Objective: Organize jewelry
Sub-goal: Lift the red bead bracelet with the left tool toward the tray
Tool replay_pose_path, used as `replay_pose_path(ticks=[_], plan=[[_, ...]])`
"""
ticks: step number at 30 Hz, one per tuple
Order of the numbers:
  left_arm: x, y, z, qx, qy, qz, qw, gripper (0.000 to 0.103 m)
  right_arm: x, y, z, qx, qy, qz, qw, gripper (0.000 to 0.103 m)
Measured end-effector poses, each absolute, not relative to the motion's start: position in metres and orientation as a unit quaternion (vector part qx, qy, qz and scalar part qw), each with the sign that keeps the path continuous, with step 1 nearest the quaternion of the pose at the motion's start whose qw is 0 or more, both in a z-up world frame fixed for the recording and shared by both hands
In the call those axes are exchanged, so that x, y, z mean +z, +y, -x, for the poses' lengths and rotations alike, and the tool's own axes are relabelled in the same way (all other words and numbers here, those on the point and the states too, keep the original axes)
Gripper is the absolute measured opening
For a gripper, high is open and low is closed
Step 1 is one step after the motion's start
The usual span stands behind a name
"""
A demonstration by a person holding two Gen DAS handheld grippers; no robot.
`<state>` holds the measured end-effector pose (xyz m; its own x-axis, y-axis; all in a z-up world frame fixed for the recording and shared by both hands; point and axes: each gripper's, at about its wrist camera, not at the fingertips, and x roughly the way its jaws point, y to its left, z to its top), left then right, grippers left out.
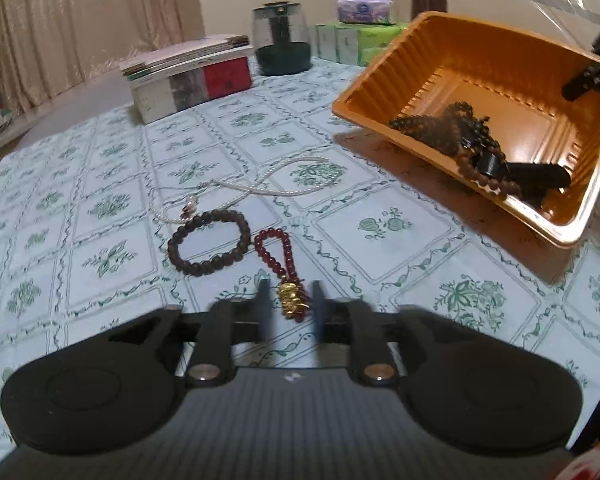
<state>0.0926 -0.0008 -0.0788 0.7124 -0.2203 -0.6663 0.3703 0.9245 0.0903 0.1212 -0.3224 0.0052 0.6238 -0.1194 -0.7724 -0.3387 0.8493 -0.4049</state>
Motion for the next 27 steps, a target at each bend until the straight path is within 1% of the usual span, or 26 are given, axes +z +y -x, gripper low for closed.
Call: replay_pose_path(ticks=[1,10,12,14,16,17,19,20,27], plan=[[-0.079,0.000,-0.092,-0.157,0.342,-0.105,0.921,0.030,0.005,-0.322,-0.121,0.064,0.429,0.267,0.860,0.005],[-0.081,0.001,-0.100,-0.146,0.357,-0.073,0.920,0.029,0.005,-0.322,-0.121,0.063,0.429,0.267,0.861,0.005],[-0.082,0.003,-0.100,-0.147,0.360,-0.064,0.919,0.025,0.005,-0.322,-0.121,0.064,0.428,0.267,0.861,0.005],[-0.083,0.002,-0.099,-0.148,0.362,-0.064,0.918,0.015,0.005,-0.322,-0.121,0.064,0.429,0.267,0.861,0.005],[-0.084,0.001,-0.099,-0.148,0.362,-0.066,0.918,0.014,0.005,-0.323,-0.121,0.063,0.428,0.267,0.861,0.005],[-0.084,0.001,-0.098,-0.150,0.361,-0.067,0.918,0.010,0.005,-0.322,-0.121,0.063,0.428,0.267,0.861,0.005],[-0.083,0.001,-0.097,-0.152,0.359,-0.069,0.918,0.009,0.005,-0.323,-0.121,0.063,0.428,0.267,0.861,0.005],[-0.082,0.000,-0.096,-0.152,0.358,-0.069,0.919,0.006,0.005,-0.322,-0.121,0.064,0.428,0.267,0.861,0.005],[-0.073,-0.001,-0.090,-0.152,0.347,-0.075,0.923,0.006,0.005,-0.322,-0.120,0.063,0.428,0.267,0.861,0.005]])
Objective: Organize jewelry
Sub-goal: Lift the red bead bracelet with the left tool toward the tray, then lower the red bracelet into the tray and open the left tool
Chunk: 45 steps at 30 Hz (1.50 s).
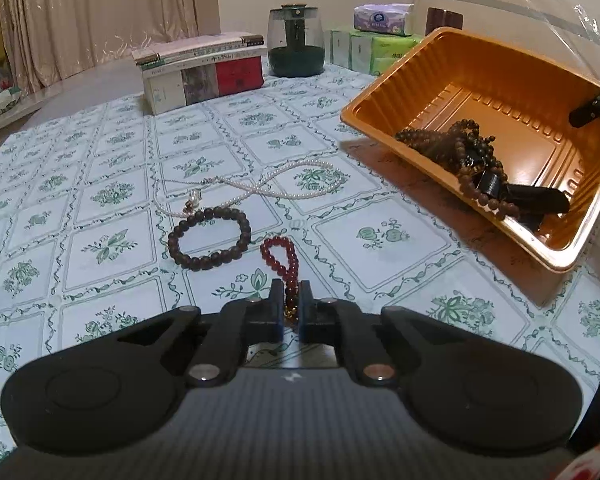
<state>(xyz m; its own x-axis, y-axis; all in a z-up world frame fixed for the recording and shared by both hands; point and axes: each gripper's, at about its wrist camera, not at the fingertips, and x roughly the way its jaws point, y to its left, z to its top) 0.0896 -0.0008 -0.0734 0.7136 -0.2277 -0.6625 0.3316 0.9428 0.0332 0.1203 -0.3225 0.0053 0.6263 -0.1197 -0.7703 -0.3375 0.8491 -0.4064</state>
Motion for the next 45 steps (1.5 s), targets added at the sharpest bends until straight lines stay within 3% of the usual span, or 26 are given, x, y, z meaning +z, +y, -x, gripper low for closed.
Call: replay_pose_path(ticks=[30,45], plan=[[-0.022,-0.021,-0.100,-0.171,0.318,-0.031,0.932,0.005,0.006,-0.322,-0.120,0.063,0.427,0.266,0.862,0.005],[0.010,-0.091,-0.106,-0.266,0.283,-0.023,0.921,0.005,0.005,-0.323,-0.120,0.064,0.427,0.265,0.862,0.005]])
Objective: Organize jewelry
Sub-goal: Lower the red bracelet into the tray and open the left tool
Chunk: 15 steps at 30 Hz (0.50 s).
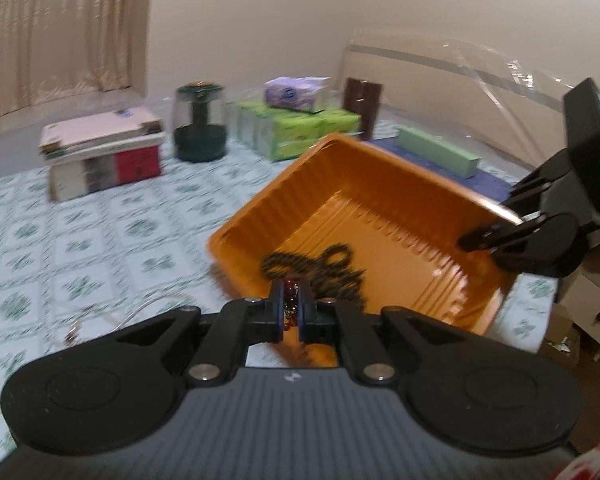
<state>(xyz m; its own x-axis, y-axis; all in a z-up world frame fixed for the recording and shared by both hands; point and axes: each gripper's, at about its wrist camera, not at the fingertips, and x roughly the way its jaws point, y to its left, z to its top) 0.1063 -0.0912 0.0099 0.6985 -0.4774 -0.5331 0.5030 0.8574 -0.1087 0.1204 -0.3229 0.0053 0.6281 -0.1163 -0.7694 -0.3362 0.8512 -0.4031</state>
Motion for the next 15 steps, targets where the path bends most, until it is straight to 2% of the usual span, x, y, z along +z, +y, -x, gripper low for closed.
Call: replay_pose_path(ticks=[15], plan=[[0.000,-0.158,-0.109,-0.341,0.291,-0.048,0.892,0.005,0.003,-0.323,-0.121,0.066,0.428,0.262,0.862,0.005]])
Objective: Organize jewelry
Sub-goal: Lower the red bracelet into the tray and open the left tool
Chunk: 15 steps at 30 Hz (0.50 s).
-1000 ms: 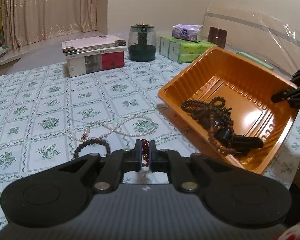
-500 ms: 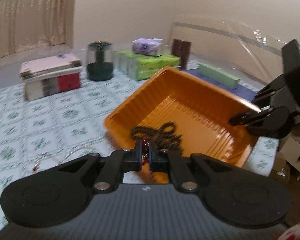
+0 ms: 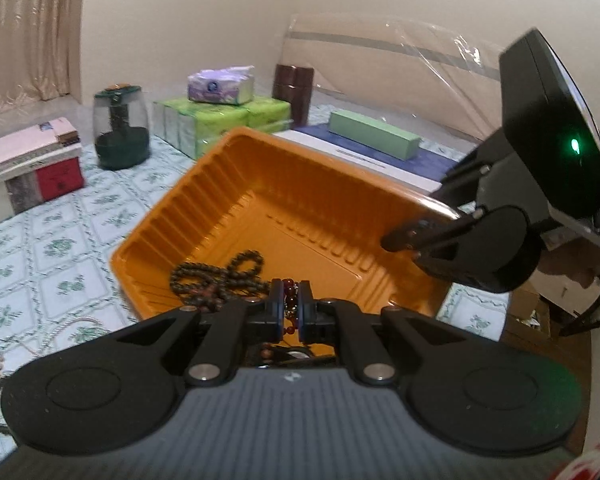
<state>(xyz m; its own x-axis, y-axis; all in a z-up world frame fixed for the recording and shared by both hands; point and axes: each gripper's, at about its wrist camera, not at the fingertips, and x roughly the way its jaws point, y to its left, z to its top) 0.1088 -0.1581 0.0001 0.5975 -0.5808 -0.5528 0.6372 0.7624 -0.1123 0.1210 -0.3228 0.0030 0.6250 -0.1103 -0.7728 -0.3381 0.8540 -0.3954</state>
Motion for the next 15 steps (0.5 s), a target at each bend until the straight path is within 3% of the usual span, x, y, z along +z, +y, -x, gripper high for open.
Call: replay_pose_path(ticks=[11,15], plan=[[-0.009,-0.169,-0.114,-0.350,0.304,-0.051,0.885,0.007,0.003,-0.324,-0.122,0.067,0.429,0.259,0.863,0.005],[-0.007,-0.166,-0.114,-0.347,0.299,-0.046,0.888,0.018,0.002,-0.324,-0.122,0.067,0.429,0.259,0.863,0.005]])
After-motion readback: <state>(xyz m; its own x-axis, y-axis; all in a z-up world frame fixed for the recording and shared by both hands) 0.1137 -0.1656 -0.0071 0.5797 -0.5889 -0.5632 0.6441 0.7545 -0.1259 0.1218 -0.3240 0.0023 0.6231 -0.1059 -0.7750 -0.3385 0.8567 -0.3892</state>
